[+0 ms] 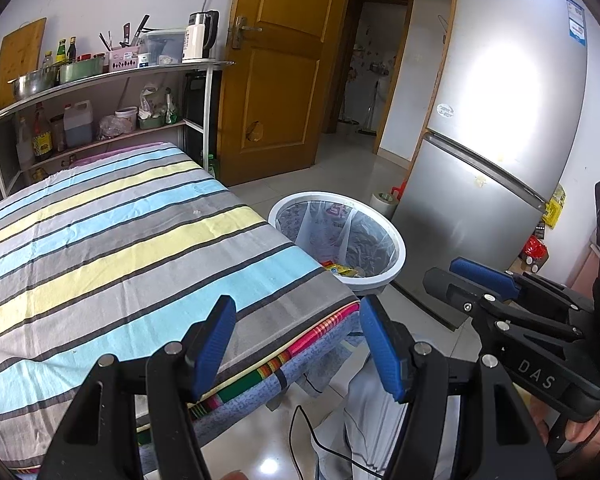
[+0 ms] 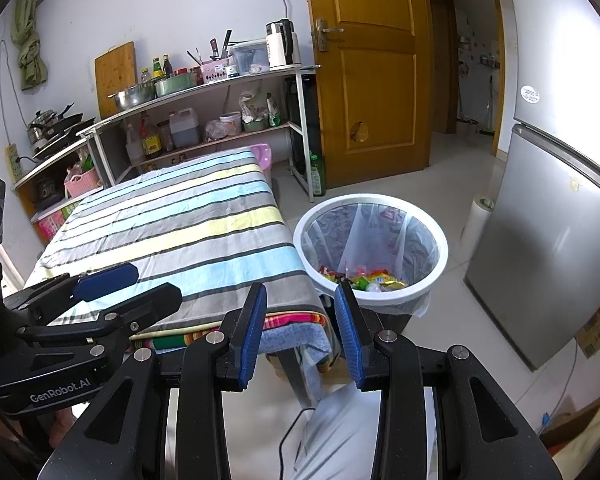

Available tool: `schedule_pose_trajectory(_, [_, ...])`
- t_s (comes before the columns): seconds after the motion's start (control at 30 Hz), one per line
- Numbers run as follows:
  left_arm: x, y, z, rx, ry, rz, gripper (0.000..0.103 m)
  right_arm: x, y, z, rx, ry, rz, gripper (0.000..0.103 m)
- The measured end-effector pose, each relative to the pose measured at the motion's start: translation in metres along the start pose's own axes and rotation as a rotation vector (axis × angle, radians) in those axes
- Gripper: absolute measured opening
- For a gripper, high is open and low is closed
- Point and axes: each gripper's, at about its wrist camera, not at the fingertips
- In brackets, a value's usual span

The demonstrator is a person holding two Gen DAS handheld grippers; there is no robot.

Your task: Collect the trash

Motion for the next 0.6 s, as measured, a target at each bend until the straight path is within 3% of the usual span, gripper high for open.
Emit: schedule_pose_trajectory(0.6, [-0.0026, -0.0007, -0.0005, 0.002, -0.005, 0.002, 0.067, -0.0004, 0.0016, -0.0020, 0.004, -0.003, 0.001, 0.037])
Point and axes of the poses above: each gripper's, at about its wrist camera, not at the fingertips, and z roughly the way its jaws point, x to its left, y to its top, and after that the axes turned 3 degrees about -z, right-handed
